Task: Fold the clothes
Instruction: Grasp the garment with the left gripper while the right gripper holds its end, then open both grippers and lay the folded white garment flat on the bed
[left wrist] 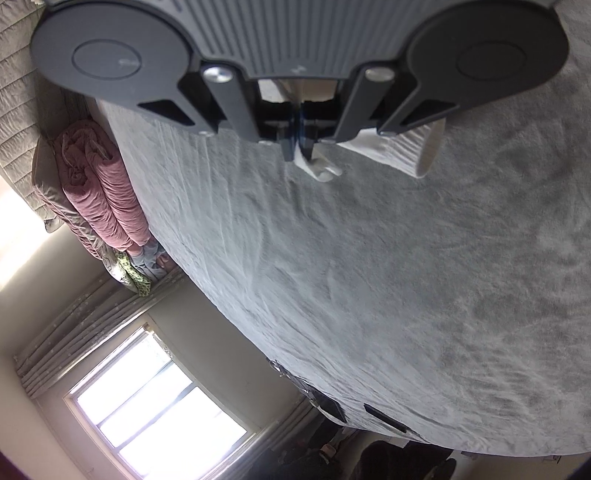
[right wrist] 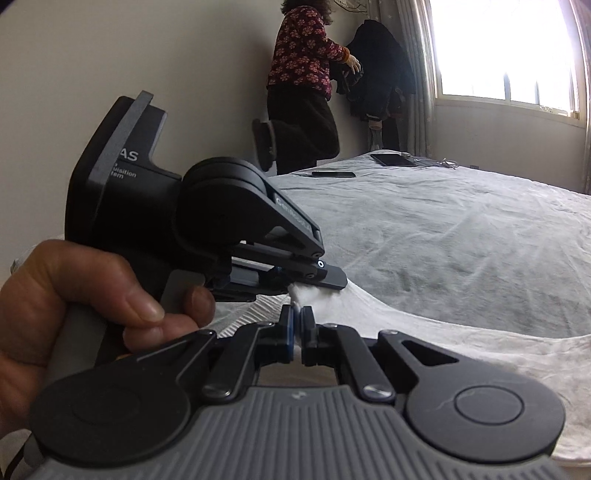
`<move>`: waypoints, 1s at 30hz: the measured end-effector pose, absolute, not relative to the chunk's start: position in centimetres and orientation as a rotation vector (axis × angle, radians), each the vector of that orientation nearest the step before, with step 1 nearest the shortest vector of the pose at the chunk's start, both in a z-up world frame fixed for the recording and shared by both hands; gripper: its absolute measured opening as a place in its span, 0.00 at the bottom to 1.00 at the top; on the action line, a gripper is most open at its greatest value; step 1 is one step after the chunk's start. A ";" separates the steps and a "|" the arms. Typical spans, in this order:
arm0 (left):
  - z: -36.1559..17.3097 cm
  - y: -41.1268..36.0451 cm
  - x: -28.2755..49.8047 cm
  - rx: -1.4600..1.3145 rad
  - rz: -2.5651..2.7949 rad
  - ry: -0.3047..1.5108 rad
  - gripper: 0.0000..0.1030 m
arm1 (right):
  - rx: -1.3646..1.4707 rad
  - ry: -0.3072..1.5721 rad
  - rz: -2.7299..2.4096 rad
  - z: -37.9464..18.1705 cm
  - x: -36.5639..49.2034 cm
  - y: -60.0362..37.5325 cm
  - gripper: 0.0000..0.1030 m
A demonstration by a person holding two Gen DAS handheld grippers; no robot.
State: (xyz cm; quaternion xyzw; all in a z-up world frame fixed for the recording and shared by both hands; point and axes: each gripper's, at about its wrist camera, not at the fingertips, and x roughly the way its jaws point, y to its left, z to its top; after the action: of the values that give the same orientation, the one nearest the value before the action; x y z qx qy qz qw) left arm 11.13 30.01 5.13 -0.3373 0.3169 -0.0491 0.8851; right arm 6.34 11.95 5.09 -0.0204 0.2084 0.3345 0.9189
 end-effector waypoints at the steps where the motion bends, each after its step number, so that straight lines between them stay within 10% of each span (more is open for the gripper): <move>1: 5.1 30.2 11.1 -0.695 -0.098 0.661 0.02 | -0.037 0.433 0.692 5.0 6.3 12.1 0.04; 30: 5.3 31.3 10.7 -0.539 -0.019 0.669 0.02 | 0.071 0.549 0.734 2.8 6.6 13.2 0.07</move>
State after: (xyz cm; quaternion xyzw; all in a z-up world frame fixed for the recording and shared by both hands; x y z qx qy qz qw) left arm 10.73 31.28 5.28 -0.2612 0.3242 -0.0093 0.9092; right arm 6.62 13.22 2.84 0.0345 0.2651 0.3543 0.8961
